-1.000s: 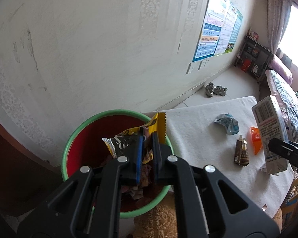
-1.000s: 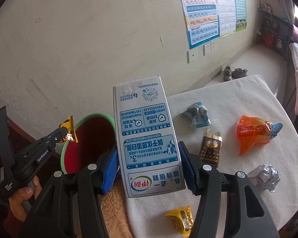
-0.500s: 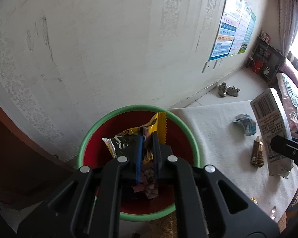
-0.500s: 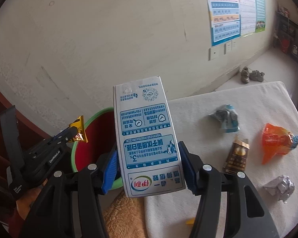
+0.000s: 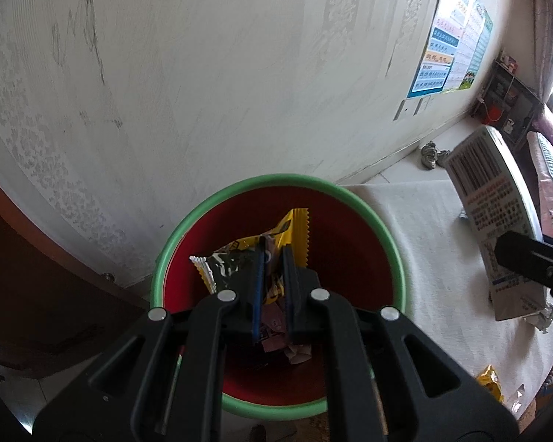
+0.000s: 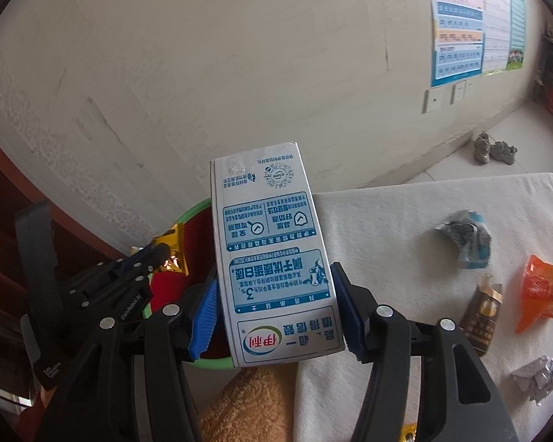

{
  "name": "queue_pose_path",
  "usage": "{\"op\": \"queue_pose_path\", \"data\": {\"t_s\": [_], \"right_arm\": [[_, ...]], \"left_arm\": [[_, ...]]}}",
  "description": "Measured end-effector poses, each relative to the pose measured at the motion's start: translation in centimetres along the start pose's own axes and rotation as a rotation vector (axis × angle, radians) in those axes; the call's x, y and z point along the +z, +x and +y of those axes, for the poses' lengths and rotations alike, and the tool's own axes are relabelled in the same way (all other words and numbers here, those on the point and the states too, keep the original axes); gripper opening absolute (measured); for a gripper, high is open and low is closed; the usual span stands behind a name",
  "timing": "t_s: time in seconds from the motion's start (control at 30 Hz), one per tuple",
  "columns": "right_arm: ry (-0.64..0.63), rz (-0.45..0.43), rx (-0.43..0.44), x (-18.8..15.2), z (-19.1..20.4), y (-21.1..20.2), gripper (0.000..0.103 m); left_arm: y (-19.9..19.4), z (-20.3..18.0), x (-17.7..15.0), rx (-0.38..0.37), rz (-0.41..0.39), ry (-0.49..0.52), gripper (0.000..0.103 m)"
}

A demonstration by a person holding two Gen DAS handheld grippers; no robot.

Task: Collect trash
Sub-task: 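Open the left gripper over the bin while the right gripper releases the milk carton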

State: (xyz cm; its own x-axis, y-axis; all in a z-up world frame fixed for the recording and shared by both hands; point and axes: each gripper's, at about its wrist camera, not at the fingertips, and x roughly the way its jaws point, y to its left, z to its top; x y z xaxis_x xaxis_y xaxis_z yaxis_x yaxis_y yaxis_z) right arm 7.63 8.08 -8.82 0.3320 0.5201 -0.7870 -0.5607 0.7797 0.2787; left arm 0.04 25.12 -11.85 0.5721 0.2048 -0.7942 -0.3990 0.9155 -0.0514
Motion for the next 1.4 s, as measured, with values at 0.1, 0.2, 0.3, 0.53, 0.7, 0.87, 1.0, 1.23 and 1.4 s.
{"op": "queue_pose_path", "data": {"t_s": [0.1,0.2,0.3,0.53,0.7,0.87,1.0,1.23,1.4], "right_arm": [[0.003,0.019,0.027,0.3,0.3,1.1,0.055],[0.013,0.037,0.039,0.5,0.5,2.2,0.055],[0.027,0.050,0.050,0.5,0.6,2.8,0.055],[0.017,0.072,0.056,0.9,1.3,3.8,0.055],[0.006,0.076,0.054,0.9,1.5,4.1,0.055],[0.012,0.075,0.057,1.0,1.5,4.2,0.057],[0.024,0.085,0.074,1.0,1.5,4.3,0.062],[0.035,0.057,0.073,0.5,1.0,2.7,0.062],[0.053,0.014,0.013,-0.7,-1.5,0.1,0.062]], "left_arm": [[0.8,0.4,-0.2,0.006,0.022,-0.010,0.008],[1.6,0.8,-0.5,0.007,0.048,-0.016,0.008],[2.0,1.1,-0.8,0.013,0.063,-0.015,0.008],[2.6,1.7,-1.0,0.019,0.079,-0.033,0.008],[2.7,1.7,-0.7,0.015,0.082,-0.038,0.008],[2.9,1.7,-0.6,0.020,0.079,-0.046,0.019],[2.9,1.9,-0.8,0.032,0.070,-0.049,0.042],[2.3,1.8,-1.2,0.041,0.069,-0.049,0.042],[1.5,0.6,-1.3,0.027,0.059,-0.029,0.042]]}}
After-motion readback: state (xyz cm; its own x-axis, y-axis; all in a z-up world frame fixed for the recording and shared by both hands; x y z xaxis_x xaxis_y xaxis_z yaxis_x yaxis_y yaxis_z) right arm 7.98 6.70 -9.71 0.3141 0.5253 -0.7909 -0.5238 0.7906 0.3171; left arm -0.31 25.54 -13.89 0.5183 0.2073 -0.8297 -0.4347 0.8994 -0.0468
